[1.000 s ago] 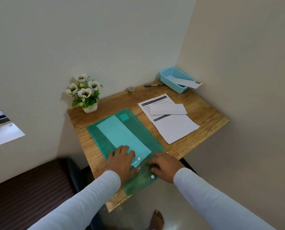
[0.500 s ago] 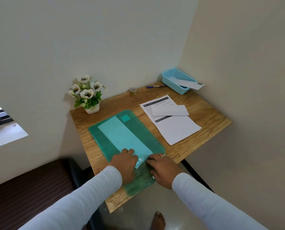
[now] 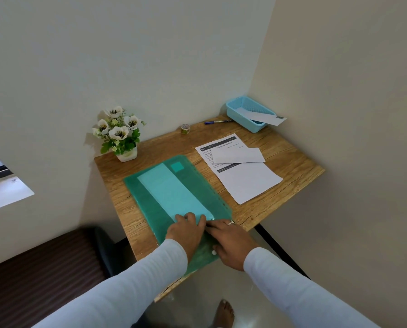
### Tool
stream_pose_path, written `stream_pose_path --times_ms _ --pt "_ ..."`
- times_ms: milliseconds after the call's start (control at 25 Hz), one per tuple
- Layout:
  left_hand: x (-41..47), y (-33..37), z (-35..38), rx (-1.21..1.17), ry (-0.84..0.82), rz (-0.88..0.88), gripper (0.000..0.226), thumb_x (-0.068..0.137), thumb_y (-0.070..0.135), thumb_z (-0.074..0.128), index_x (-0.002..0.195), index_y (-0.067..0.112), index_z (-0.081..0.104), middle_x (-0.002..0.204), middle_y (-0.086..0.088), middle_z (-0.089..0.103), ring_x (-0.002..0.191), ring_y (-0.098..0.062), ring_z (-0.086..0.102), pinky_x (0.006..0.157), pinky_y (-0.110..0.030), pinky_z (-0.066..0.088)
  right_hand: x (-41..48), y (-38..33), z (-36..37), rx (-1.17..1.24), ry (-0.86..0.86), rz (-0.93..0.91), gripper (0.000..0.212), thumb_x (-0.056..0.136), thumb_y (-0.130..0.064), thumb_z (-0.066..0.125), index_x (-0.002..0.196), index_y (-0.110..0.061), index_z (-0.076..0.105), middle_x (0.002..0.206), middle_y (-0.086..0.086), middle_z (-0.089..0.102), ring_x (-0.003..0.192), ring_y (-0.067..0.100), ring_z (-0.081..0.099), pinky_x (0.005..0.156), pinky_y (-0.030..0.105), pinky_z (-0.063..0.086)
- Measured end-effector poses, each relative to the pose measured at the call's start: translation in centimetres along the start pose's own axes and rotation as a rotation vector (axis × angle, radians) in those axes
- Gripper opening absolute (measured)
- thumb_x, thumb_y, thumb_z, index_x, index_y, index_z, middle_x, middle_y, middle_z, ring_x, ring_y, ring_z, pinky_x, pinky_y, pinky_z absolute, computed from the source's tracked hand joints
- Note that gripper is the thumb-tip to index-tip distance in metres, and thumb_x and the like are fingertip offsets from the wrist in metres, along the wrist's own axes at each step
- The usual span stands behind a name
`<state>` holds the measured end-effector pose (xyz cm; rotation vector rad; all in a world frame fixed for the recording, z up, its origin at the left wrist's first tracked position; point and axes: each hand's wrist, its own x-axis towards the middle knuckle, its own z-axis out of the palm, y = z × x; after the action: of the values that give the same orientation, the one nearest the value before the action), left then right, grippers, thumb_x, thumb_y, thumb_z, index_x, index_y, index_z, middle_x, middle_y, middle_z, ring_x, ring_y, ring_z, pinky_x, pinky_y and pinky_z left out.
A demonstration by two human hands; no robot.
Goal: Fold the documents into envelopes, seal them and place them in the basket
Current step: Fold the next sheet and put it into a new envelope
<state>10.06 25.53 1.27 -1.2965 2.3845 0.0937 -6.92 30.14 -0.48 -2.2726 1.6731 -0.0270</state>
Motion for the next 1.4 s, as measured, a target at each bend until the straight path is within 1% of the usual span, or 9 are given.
stream_pose_path --times_ms 80,200,320,480,600,800,1120,1280,1400 --pt "0.0 -1.4 -0.2 -0.059 0.058 0.026 0.057 0.092 0.009 0.064 0.142 0.007 0.036 0.126 -0.018 0.048 0.110 -0.039 0.057 0.074 -0.042 0.051 0.0 -0.1 0.0 0.016 0.017 0.026 0.045 0.098 -0.028 0.052 0.143 -0.028 0.051 0.145 -0.007 0.050 0.127 0.023 0.052 0.105 0.039 0.050" --pt "0.3 -3.5 -0.1 -0.237 0.092 -0.026 0.023 0.094 0.010 0.055 0.116 0.013 0.061 0.107 -0.007 0.061 0.094 -0.030 0.063 0.077 -0.039 0.055 0.4 -0.9 -0.1 0.029 0.076 0.051 0.036 0.103 -0.030 0.048 0.138 -0.027 0.056 0.137 -0.006 0.055 0.118 0.023 0.058 0.098 0.036 0.055" --pt "0.1 -4.0 -0.1 -0.333 0.132 -0.069 0.017 0.099 0.017 0.051 0.106 0.017 0.067 0.097 -0.004 0.065 0.085 -0.026 0.062 0.076 -0.037 0.056 1.4 -2.2 -0.1 -0.013 0.058 0.019 0.037 0.105 -0.030 0.047 0.140 -0.027 0.056 0.138 -0.004 0.058 0.116 0.024 0.060 0.096 0.037 0.056" --pt "-0.1 -4.5 0.1 -0.398 0.157 -0.085 0.020 0.099 0.018 0.047 0.094 0.018 0.066 0.092 -0.003 0.065 0.082 -0.025 0.059 0.067 -0.033 0.047 2.8 -2.9 -0.8 -0.080 0.010 -0.001 0.032 0.103 -0.032 0.050 0.134 -0.025 0.056 0.131 -0.001 0.063 0.110 0.027 0.062 0.090 0.042 0.058" --pt "-0.1 -5.0 0.1 -0.487 0.161 -0.090 0.028 0.102 0.025 0.044 0.105 0.022 0.071 0.101 0.000 0.070 0.090 -0.024 0.063 0.078 -0.036 0.054 3.7 -3.3 -1.2 -0.176 -0.002 -0.023 0.030 0.104 -0.035 0.049 0.128 -0.020 0.060 0.123 0.003 0.065 0.105 0.029 0.063 0.086 0.043 0.059" --pt "-0.3 -5.3 -0.2 -0.554 0.163 -0.097 0.028 0.102 0.027 0.047 0.113 0.024 0.073 0.109 0.000 0.072 0.097 -0.022 0.065 0.087 -0.035 0.055 5.0 -3.7 -0.7 -0.312 -0.005 -0.039 0.018 0.103 -0.033 0.057 0.116 -0.021 0.062 0.106 0.004 0.069 0.084 0.028 0.068 0.072 0.039 0.059" --pt "-0.3 -5.3 -0.3 -0.541 0.157 -0.077 0.031 0.102 0.029 0.046 0.126 0.029 0.067 0.119 0.003 0.070 0.104 -0.022 0.065 0.089 -0.034 0.055 5.0 -4.0 -1.1 -0.237 0.002 -0.022 0.023 0.103 -0.024 0.057 0.125 -0.019 0.058 0.117 0.007 0.067 0.098 0.030 0.069 0.088 0.043 0.059" --pt "-0.5 -5.1 0.1 -0.465 0.161 -0.047 0.036 0.094 0.029 0.051 0.129 0.031 0.062 0.121 0.004 0.067 0.107 -0.023 0.063 0.088 -0.037 0.056 4.8 -3.9 -1.7 -0.095 0.070 0.029 0.017 0.102 -0.023 0.052 0.115 -0.021 0.063 0.107 0.004 0.068 0.096 0.028 0.065 0.083 0.039 0.057" --pt "-0.4 -5.1 0.6 -0.401 0.150 -0.008 0.039 0.091 0.030 0.056 0.129 0.027 0.061 0.127 0.005 0.061 0.115 -0.022 0.057 0.090 -0.039 0.055 4.0 -3.0 -2.4 -0.076 0.128 -0.063 0.019 0.101 -0.026 0.047 0.107 -0.023 0.065 0.101 0.000 0.067 0.095 0.023 0.055 0.081 0.037 0.054"
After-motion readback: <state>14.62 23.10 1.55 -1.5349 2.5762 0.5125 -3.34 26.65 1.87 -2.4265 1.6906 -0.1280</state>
